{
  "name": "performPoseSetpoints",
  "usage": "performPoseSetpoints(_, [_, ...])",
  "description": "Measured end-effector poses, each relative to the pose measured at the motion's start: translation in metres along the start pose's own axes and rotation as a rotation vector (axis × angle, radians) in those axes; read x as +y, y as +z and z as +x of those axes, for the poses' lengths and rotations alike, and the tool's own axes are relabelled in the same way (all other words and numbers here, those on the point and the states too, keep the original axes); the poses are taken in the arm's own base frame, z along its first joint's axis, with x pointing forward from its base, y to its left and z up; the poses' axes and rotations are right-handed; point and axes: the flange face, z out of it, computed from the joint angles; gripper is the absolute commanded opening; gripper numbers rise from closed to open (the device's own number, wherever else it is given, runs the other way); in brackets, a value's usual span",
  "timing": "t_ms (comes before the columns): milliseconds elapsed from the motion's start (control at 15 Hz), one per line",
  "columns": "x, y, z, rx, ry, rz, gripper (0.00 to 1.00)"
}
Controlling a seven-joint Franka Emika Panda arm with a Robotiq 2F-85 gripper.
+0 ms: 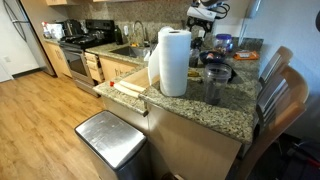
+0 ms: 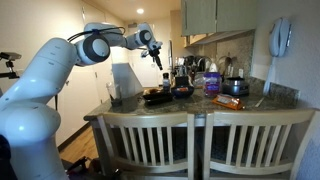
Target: Pick the white bottle and the glass bottle and put them in the bowl
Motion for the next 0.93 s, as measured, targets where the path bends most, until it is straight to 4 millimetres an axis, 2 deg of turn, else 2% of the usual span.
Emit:
performPoseSetpoints(467, [0.009,0.015,0.001,-0.094,0.013,-0.058,1.0])
performPoseSetpoints(933, [0.006,0.015,-0.004,-0.092,0.015,-0.056,1.0])
